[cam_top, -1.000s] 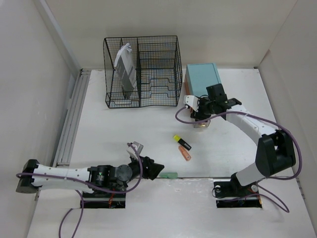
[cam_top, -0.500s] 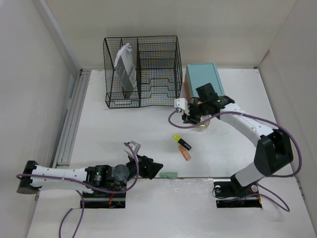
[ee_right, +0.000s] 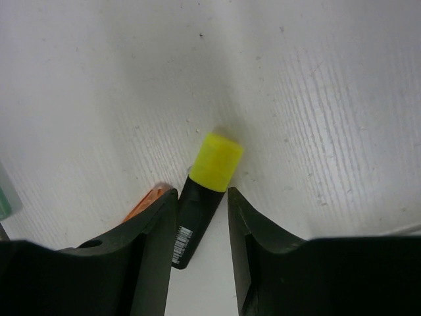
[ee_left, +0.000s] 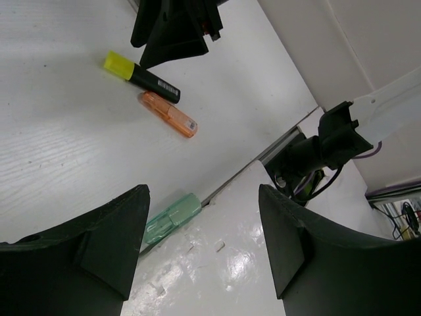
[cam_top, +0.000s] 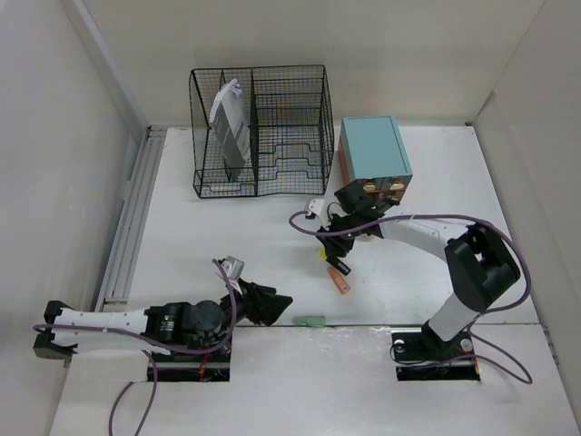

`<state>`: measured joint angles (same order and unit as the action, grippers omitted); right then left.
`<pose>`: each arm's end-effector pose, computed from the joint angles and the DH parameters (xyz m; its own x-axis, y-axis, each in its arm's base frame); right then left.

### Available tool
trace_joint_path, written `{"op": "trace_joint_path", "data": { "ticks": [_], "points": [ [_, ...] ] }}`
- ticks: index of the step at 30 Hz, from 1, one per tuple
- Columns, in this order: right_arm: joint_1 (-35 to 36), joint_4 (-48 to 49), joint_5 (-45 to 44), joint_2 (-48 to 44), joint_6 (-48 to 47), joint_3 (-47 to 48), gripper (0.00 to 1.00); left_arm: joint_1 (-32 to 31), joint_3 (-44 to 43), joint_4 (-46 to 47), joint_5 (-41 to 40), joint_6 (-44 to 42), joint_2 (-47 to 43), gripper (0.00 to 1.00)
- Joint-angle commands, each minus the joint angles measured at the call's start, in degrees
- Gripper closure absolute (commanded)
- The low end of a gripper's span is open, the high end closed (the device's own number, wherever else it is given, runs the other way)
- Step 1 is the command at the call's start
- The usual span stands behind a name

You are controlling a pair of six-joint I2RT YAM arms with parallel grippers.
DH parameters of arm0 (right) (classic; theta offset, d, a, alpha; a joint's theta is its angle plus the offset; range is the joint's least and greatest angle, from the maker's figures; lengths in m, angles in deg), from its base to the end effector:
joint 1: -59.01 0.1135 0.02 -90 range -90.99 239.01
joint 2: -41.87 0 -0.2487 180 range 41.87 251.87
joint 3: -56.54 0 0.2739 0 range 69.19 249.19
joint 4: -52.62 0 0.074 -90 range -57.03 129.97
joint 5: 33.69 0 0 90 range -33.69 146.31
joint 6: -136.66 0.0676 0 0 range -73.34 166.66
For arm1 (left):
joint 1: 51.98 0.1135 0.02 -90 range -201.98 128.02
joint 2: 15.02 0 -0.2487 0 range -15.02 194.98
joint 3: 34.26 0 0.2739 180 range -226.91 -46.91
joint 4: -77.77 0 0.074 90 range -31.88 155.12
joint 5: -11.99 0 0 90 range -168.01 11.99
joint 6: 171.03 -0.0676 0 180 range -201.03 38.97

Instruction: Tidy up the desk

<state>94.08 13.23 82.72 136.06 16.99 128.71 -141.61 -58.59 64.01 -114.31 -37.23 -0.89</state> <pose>0.2745 0.2294 0.1407 -0.2835 -0.7407 -0.6091 -0.9542 0.2809 0.1025 0.0412 -0.1764 0.2147 -0.5555 -0.3677 -0.7458 0.5786 0.4732 -0.6643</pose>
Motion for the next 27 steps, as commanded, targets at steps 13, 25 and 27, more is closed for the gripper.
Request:
{"op": "trace_joint_path", "data": {
  "ticks": [13, 25, 27],
  "points": [
    [6.3, 7.2, -14.1, -0.6, 21.2, 0.1, 0.62, -0.3, 0.2, -0.1, -1.0, 0.0, 0.0, 0.37],
    [7.4, 6.9, -19.0, 3.8, 24.4, 1.7, 0.57, -0.3, -0.4, -0.1, -1.5, -0.5, 0.0, 0.37],
    [7.4, 6.9, -19.0, 3.8, 24.4, 2.3, 0.53, -0.3, -0.4, -0.1, -1.5, -0.5, 0.0, 0.37]
  ]
}}
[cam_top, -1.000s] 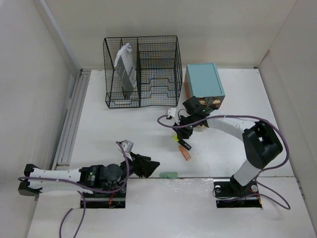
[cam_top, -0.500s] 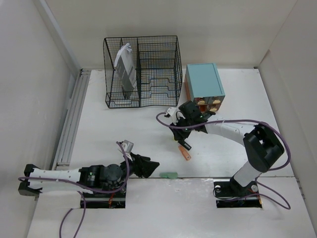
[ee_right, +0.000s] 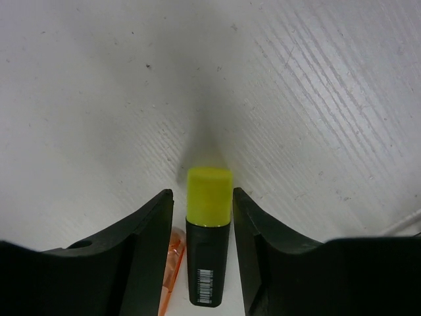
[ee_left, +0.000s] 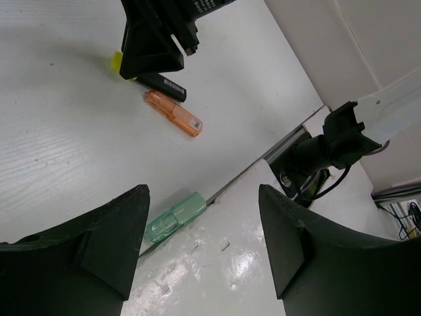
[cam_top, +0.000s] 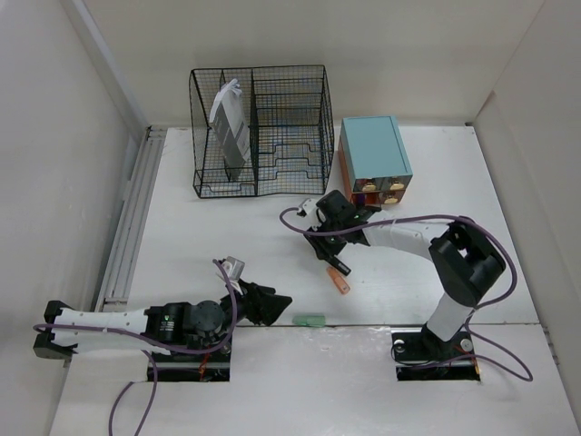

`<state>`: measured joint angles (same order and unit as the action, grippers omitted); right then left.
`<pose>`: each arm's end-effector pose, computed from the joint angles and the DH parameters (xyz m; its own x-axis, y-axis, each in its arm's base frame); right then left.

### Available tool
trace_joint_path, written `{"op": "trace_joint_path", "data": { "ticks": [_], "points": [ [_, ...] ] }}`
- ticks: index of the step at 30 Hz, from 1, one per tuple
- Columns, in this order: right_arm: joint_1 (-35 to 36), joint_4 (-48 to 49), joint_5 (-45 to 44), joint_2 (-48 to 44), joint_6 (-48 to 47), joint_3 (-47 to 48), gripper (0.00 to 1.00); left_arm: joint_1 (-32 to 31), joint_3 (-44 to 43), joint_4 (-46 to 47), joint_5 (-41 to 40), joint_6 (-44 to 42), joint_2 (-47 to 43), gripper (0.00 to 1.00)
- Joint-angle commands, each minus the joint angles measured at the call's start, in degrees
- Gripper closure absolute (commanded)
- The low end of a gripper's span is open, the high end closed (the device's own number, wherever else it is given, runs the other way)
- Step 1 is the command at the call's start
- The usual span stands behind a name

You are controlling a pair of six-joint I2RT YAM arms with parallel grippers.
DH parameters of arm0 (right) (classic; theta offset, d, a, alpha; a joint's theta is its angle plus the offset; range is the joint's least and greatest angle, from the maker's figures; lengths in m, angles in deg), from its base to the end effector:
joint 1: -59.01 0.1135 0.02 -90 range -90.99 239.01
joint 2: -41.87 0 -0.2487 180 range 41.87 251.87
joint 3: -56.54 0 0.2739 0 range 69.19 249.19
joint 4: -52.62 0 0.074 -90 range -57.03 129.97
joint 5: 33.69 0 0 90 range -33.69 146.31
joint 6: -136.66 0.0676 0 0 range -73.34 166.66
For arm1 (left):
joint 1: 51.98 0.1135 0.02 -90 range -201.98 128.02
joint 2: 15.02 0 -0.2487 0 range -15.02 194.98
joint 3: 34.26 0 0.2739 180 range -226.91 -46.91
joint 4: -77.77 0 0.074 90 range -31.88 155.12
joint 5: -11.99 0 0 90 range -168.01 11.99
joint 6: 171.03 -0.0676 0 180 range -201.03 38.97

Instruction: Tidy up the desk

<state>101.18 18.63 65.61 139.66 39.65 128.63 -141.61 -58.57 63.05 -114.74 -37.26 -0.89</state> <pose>0.2680 0.2575 0.1196 -0.5468 -0.6578 -0.5179 -0.7956 0.6009 0.0769 0.0416 -0.1759 0.2125 -0.5521 -0.3588 -0.7526 0.5756 0.4890 -0.6554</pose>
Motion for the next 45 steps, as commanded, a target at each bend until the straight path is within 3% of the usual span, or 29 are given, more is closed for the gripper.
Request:
{"op": "trace_joint_path", "data": {
  "ticks": [1, 14, 25, 30, 33, 34, 37, 45],
  "points": [
    [0.3, 1.5, -1.9, 0.2, 1.7, 2.4, 0.53, -0.3, -0.4, 0.8, -1.1, -0.5, 0.0, 0.37],
    [3.2, -1.2, -7.4, 4.0, 1.7, 5.1, 0.51, -0.3, -0.4, 0.8, -1.1, -1.1, 0.0, 0.37],
    [6.6, -7.7, -12.5, 11.6, 1.7, 9.0, 0.58, -0.3, -0.4, 0.8, -1.1, -1.1, 0.0, 0.37],
    [6.6, -6.9, -12.5, 9.8, 1.7, 8.0, 0.60, -0.3, -0.4, 0.8, -1.6, -1.1, 0.0, 0.37],
    [6.6, -5.7, -12.5, 5.7, 0.6, 6.6, 0.54, -0.3, -0.4, 0.8, -1.6, -1.1, 0.0, 0.37],
    [6.6, -5.7, -12.5, 5.2, 0.0, 6.0, 0.47, -0.3, -0.4, 0.8, -1.6, -1.1, 0.0, 0.37],
    [6.6, -6.6, -12.5, 4.1, -0.5, 6.0, 0.43, -0.3, -0.4, 0.8, -1.6, -1.1, 0.0, 0.37],
    [6.6, -10.6, -11.8, 5.5, -1.6, 7.8, 0.44, -0.3, -0.9, 0.8, -1.6, -1.6, 0.0, 0.37]
  ]
}}
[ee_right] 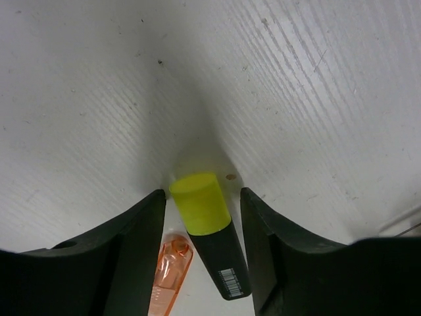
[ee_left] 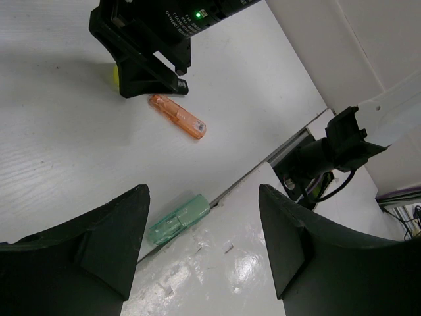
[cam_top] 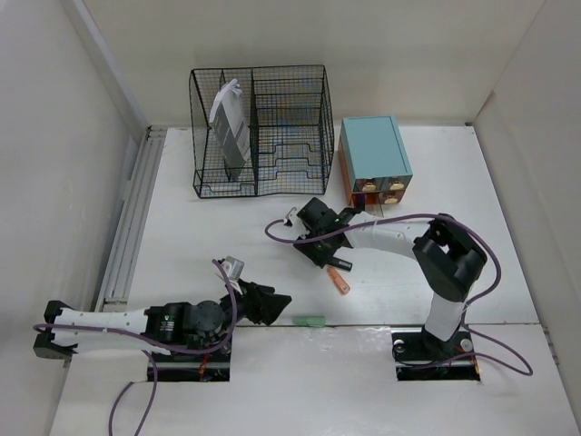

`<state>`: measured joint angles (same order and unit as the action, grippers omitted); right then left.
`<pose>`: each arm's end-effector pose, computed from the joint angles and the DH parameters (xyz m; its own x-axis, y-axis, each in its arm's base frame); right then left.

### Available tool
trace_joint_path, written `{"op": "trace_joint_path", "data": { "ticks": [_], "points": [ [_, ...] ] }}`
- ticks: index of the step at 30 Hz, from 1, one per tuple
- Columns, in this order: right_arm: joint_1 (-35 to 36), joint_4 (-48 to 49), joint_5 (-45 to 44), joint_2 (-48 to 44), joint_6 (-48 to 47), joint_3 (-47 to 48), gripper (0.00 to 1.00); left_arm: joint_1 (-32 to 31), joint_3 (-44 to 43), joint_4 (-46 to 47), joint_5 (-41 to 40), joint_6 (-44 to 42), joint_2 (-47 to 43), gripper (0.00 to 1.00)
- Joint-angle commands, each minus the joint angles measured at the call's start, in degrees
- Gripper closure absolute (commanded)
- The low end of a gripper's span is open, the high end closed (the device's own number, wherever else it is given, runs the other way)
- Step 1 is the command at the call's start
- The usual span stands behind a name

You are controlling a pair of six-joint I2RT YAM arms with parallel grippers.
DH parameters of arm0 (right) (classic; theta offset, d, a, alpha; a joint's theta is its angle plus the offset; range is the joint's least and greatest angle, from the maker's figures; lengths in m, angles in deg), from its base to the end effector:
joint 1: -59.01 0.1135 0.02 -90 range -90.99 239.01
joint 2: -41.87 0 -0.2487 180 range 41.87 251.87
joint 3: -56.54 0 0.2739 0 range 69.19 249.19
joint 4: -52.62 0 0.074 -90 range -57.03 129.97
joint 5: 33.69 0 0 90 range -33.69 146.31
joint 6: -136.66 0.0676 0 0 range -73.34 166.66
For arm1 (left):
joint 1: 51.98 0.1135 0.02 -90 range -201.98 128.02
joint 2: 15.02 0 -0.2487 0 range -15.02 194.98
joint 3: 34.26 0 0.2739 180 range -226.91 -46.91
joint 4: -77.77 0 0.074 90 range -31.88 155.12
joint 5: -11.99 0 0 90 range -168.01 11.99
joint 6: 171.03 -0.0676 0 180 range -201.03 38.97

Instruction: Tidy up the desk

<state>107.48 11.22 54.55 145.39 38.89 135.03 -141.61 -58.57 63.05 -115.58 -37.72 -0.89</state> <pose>0.2554 0.2853 0.1097 -0.5021 -0.7707 -0.3924 -0.8155 0.5730 -0.0820 0.0424 -0.1753 0.2125 -0.5414 -0.3628 -0.7585 0.5735 0.5003 -0.6487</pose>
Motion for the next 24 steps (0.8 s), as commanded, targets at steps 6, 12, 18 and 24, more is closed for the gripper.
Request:
{"op": "trace_joint_path", "data": {
  "ticks": [6, 12, 18, 24],
  "points": [
    [0.3, -3.8, 1.3, 1.1, -1.5, 2.0, 0.80, -0.3, -1.4, 0.2, -0.8, -1.1, -0.5, 0.37],
    [0.3, -1.1, 2.0, -2.2, -4.3, 2.0, 0.90, -0.3, -1.4, 0.2, -0.8, -1.7, -1.0, 0.37],
    [-4.2, 2.6, 5.3, -9.0, -16.2, 4.4, 0.97, -0.3, -0.9, 2.2, -0.8, -2.3, -0.5, 0.37],
    [-19.9, 6.3, 18.4, -14.1, -18.9, 5.7, 1.00, -0.3, 0.2, 3.9, -0.2, -2.3, -0.5, 0.37]
  ]
}}
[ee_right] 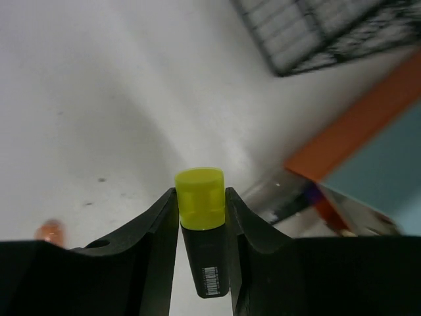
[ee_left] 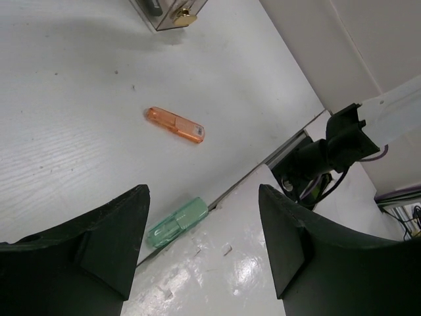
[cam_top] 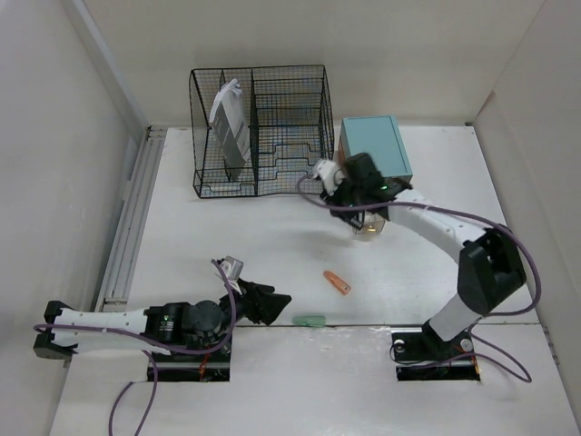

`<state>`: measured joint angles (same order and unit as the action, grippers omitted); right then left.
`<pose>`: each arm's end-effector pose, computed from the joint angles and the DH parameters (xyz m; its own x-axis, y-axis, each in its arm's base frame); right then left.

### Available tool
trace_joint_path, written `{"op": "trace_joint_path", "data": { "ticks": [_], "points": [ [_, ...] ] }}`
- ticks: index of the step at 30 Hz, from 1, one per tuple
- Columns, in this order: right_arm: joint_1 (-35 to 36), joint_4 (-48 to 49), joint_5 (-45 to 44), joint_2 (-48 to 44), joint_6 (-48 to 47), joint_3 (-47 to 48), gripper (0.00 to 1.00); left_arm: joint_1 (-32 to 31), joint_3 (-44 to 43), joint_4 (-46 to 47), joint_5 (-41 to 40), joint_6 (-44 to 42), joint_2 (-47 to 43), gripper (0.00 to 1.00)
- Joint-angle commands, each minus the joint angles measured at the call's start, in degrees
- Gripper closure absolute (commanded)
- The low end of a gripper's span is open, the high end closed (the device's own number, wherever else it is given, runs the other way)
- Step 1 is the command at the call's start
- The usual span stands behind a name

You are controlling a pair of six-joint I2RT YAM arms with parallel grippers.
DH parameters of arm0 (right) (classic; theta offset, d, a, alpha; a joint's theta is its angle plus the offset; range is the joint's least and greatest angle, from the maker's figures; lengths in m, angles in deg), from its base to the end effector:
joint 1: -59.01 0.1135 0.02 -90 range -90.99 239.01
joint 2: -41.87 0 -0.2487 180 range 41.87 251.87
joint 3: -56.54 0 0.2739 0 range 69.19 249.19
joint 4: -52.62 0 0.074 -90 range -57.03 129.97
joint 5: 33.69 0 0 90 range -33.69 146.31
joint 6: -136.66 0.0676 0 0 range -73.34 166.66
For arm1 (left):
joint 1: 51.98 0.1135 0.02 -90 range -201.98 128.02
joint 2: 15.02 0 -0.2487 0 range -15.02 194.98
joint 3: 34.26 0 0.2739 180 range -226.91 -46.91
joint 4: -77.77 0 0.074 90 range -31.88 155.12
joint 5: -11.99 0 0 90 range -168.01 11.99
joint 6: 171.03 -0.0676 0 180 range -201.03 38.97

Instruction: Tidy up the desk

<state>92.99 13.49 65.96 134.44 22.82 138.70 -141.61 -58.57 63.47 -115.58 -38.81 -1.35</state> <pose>0.3186 0.2284 0.2054 -0.3179 -0.6948 -0.6451 -0.8415 0.5203 -0.1456 0.0423 -0.1746 0.2147 -0.5303 -0.3650 -0.7652 0.5838 0.4973 -0.6418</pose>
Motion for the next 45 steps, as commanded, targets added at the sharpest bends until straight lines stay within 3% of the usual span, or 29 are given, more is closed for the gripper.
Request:
{"op": "trace_joint_path", "data": {
  "ticks": [1, 7, 12, 24, 40, 45],
  "points": [
    [-7.1, 4.8, 10.3, -4.8, -2.9, 2.0, 1.00, -0.3, 0.2, 3.5, -0.2, -1.2, 0.0, 0.37],
    [-16.6, 8.8, 18.0, -9.8, -6.2, 0.5, 1.00, -0.3, 0.8, 4.5, -0.2, -1.2, 0.0, 0.37],
    [-20.4, 4.8, 29.5, -5.0, -9.6, 3.7, 1.00, -0.3, 0.8, 4.6, -0.2, -1.7, 0.5, 0.37],
    [-21.6, 3.1, 31.3, -1.1, -14.2, 1.1, 1.00, -0.3, 1.8, 3.4, 0.3, -1.2, -1.9, 0.37],
    [-22.2, 0.3, 27.5, -0.3, -14.7, 0.6, 0.64, -0.3, 1.8, 1.7, 0.3, -1.2, -3.6, 0.37],
    [-22.2, 0.3, 27.5, -0.3, -14.7, 0.6, 0.64, -0.3, 1.8, 1.7, 0.3, -1.2, -3.6, 0.37]
  ]
}}
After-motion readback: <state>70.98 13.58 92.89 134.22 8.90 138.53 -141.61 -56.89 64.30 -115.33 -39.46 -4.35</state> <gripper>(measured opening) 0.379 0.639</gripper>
